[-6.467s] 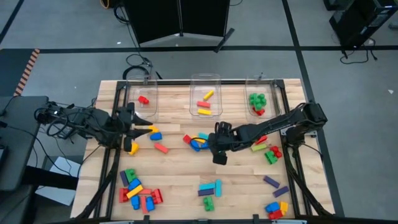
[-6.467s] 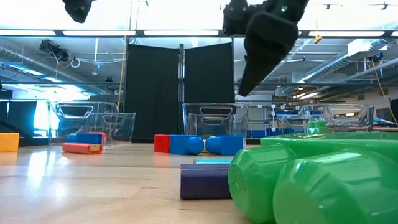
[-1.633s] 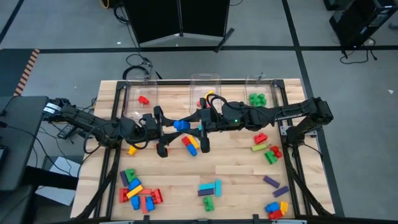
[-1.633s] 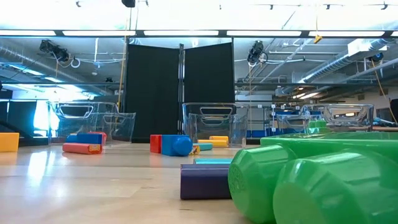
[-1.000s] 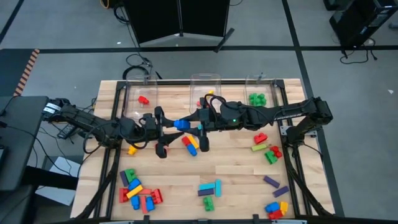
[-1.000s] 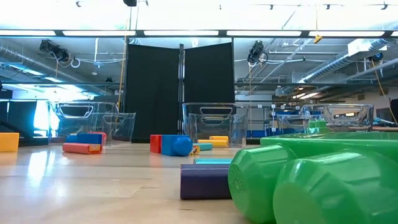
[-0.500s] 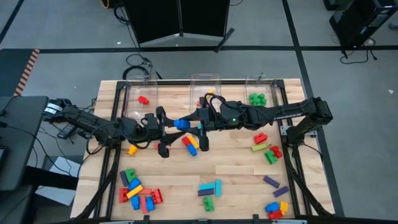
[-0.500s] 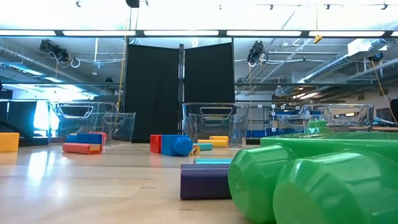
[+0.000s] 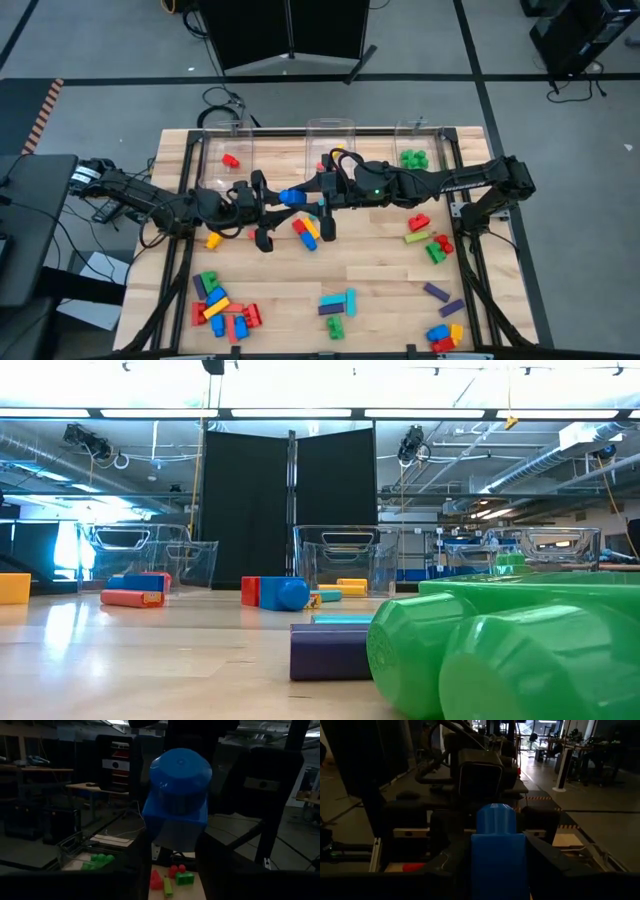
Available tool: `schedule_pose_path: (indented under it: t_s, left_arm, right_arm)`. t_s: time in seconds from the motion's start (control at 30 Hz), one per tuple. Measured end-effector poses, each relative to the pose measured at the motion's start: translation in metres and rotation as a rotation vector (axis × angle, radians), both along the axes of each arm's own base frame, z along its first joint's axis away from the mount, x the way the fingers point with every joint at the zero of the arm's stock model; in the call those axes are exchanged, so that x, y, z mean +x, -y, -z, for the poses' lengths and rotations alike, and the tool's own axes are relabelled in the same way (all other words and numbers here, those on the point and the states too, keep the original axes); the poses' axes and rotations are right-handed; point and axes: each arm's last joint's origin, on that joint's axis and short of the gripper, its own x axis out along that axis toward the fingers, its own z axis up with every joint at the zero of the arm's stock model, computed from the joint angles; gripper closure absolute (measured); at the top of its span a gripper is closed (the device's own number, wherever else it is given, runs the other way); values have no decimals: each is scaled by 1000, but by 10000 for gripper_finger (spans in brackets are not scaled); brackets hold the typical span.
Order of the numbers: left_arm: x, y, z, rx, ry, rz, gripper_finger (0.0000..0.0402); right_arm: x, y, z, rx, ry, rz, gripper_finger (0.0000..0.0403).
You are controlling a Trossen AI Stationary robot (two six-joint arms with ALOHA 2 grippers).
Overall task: Sort blocks by size
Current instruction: Put the blue 1 stud game piece into the left transparent bin
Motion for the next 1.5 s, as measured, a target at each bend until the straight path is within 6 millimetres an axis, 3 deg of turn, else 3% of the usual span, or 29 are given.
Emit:
schedule_pose_path:
  t_s: [0.3,0.87,1.5]
  left_arm:
    - [0,0,0,8,-1,4,268]
    - [0,0,-1,6,6,6,267]
    - [0,2,-1,-42,18,76,266]
  right_arm:
    - [0,0,0,16,-3,-2,225]
    - [0,4,2,65,-20,24,127]
    - [0,4,1,63,-8,23,129]
